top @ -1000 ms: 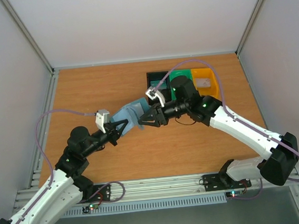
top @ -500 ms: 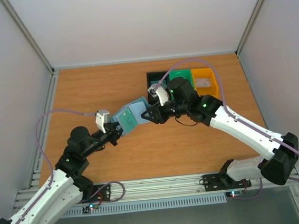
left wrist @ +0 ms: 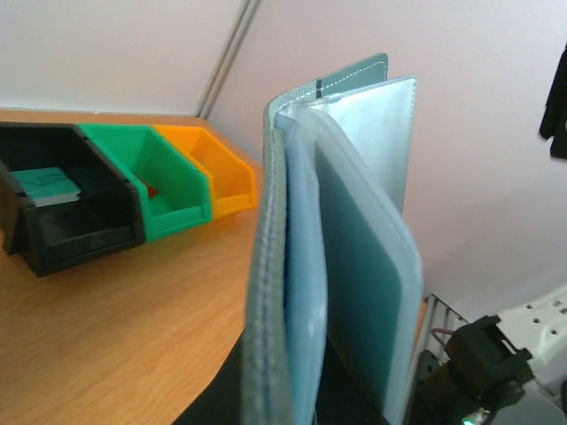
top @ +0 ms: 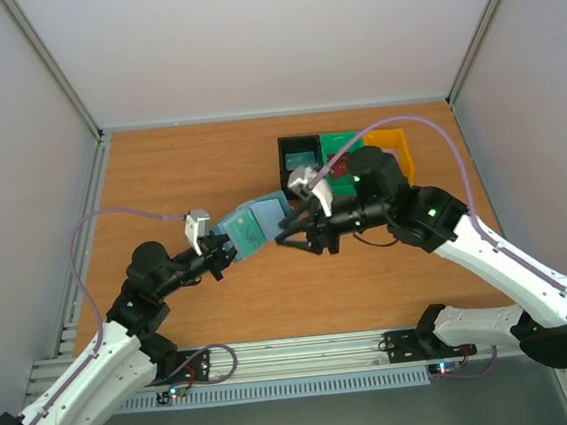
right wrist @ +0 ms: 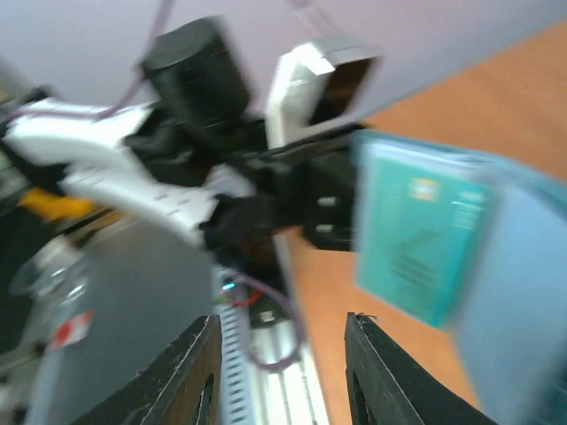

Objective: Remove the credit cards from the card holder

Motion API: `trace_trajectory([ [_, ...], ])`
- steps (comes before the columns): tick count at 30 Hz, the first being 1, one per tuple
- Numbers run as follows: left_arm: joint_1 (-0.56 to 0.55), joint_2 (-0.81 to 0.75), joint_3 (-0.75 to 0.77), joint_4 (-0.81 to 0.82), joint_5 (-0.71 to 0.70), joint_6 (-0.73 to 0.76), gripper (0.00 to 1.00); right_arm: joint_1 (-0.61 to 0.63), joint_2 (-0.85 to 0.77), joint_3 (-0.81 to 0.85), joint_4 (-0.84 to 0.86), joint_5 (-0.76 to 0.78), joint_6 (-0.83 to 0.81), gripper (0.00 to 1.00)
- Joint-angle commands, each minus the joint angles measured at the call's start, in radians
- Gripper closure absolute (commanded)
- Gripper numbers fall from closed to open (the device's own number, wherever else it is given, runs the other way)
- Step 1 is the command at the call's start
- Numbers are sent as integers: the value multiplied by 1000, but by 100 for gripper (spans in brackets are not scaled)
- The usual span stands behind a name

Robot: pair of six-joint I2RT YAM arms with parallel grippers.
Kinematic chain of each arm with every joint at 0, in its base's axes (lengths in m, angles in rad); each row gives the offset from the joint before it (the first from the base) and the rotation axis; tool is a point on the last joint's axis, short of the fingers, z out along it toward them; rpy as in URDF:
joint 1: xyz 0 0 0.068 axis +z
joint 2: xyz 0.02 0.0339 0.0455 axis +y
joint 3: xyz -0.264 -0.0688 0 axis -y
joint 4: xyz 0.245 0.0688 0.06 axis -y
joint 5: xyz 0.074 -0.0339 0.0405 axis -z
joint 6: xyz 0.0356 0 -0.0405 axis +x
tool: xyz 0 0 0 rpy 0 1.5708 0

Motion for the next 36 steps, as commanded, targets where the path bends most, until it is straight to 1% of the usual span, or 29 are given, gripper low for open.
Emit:
trace_trajectory([
  [1, 1, 6, 14, 133, 104, -13, 100, 33, 80, -36, 99, -336, -30, 61],
  [3, 3, 5, 18, 145, 130, -16, 100, 30, 107, -36, 98, -231, -22, 62],
  [5, 2, 4, 21, 156, 161, -19, 100, 14, 144, -15, 68, -166, -8, 63],
  [7, 2, 1, 21, 182, 224, -4, 100, 2, 149, -16, 75, -138, 4, 65],
  [9, 2, -1, 17, 214, 306, 26, 100, -6, 141, -23, 84, -124, 10, 66],
  [11, 2, -2, 11, 232, 349, 59, 100, -12, 138, -25, 80, -123, 7, 66],
  [14, 1, -4, 10, 244, 359, 71, 100, -12, 138, -29, 66, -124, -2, 66],
  [16, 1, -5, 9, 250, 365, 71, 100, -13, 137, -38, 69, -139, -5, 68],
  [21, 1, -2, 12, 260, 324, 55, 100, -7, 173, -43, 97, -266, 5, 74],
  [26, 2, -1, 15, 246, 308, 41, 100, -2, 167, -70, 170, -355, 22, 88],
  [32, 1, -3, 13, 249, 301, 37, 100, -3, 149, -74, 149, -334, 4, 99],
  [36, 2, -10, 9, 240, 304, 44, 100, -8, 128, -81, 119, -326, -33, 99],
])
